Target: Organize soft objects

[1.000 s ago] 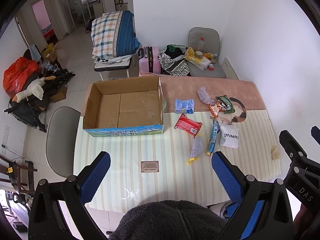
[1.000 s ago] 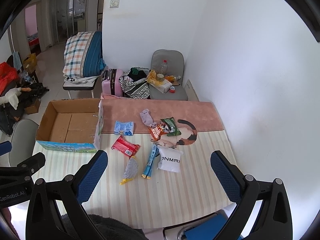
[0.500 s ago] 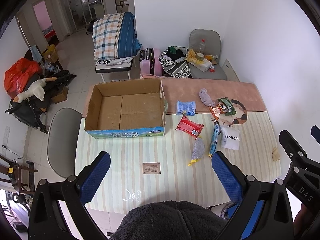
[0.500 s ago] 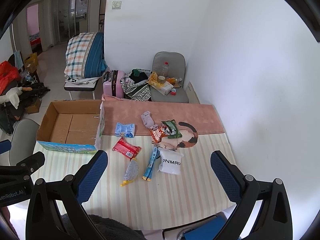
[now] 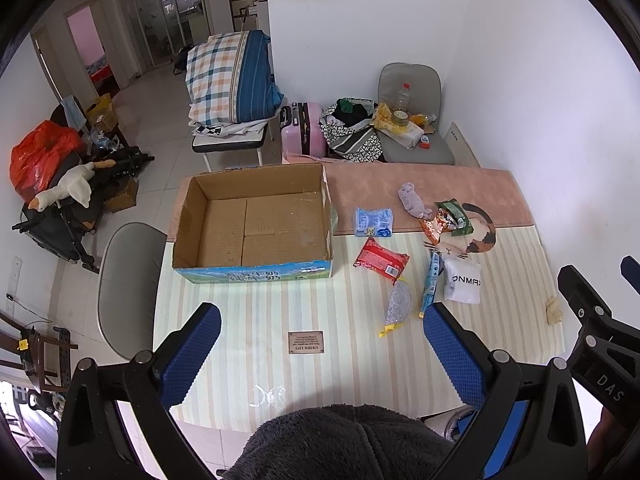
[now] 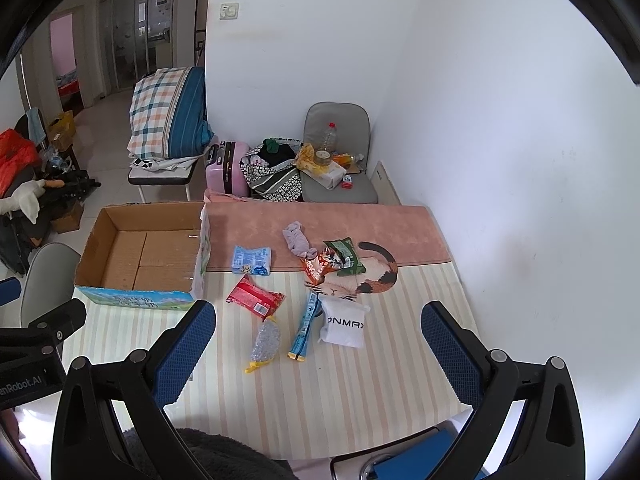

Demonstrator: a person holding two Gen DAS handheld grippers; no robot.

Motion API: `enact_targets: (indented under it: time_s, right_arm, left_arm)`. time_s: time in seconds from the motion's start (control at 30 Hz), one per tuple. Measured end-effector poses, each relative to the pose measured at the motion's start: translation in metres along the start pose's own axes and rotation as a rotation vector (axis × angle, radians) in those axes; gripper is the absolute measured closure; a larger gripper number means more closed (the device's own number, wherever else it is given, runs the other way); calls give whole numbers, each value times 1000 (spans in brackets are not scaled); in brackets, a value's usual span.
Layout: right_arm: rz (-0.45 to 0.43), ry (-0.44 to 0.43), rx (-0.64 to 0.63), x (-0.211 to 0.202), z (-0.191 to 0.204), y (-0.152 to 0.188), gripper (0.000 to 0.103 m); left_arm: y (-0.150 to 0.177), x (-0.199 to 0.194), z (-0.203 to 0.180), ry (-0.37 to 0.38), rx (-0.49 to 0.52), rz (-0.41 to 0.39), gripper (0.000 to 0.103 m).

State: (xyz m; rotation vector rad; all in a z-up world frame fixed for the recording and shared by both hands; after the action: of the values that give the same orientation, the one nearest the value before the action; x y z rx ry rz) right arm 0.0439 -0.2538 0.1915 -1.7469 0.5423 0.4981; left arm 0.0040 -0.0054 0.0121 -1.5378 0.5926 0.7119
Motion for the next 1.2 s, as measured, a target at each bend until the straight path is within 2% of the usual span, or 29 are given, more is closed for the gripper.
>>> enact_targets:
  time_s: [0.47, 0.6, 0.77, 0.87, 0.97, 1.1, 1.13, 1.17, 1.2]
  right_arm:
    - [-16, -12, 11, -2, 4, -3, 0]
    - [17, -20, 42, 10, 0, 2, 0]
    - [79, -6, 90, 44, -19, 14, 0]
    - [143, 11, 122, 81, -38, 26, 0]
    - [228, 44, 148, 132, -63, 43, 0]
    - [377, 54, 171, 222, -93, 83, 0]
    - [407, 57, 174, 241, -99, 93, 0]
    - [442, 64, 186, 264, -106, 106, 0]
    - [485, 65, 201, 289, -111, 121, 0]
  left_arm:
    - [-8, 1, 6, -5, -3, -13, 0]
    - [-14, 8, 6, 6, -1, -17, 0]
    - [-25, 43, -4, 10, 3, -3, 0]
    - [-28, 84, -14, 10, 15, 57, 0]
    - [-20, 139, -28, 63, -7, 183, 0]
    - [0, 227, -54, 150, -90, 377, 1]
    - [9, 254, -64, 161, -108, 439, 5]
    - [17, 273, -72, 165, -126, 485, 14]
    - [23, 294, -80, 177, -153, 537, 18]
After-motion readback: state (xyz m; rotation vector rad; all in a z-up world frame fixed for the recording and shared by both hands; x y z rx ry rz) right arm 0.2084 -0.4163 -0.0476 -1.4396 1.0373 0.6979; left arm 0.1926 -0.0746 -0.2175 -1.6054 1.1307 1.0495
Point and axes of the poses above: each gripper's, at about its wrist camera, not at the fingertips, and x roughly the way its jaws point, z to its left, y to its underside, the point moved 2 cm from there along x, roughly the way its jaws point, and after that the axes turned 15 degrees about -z, right-handed, at the moved point
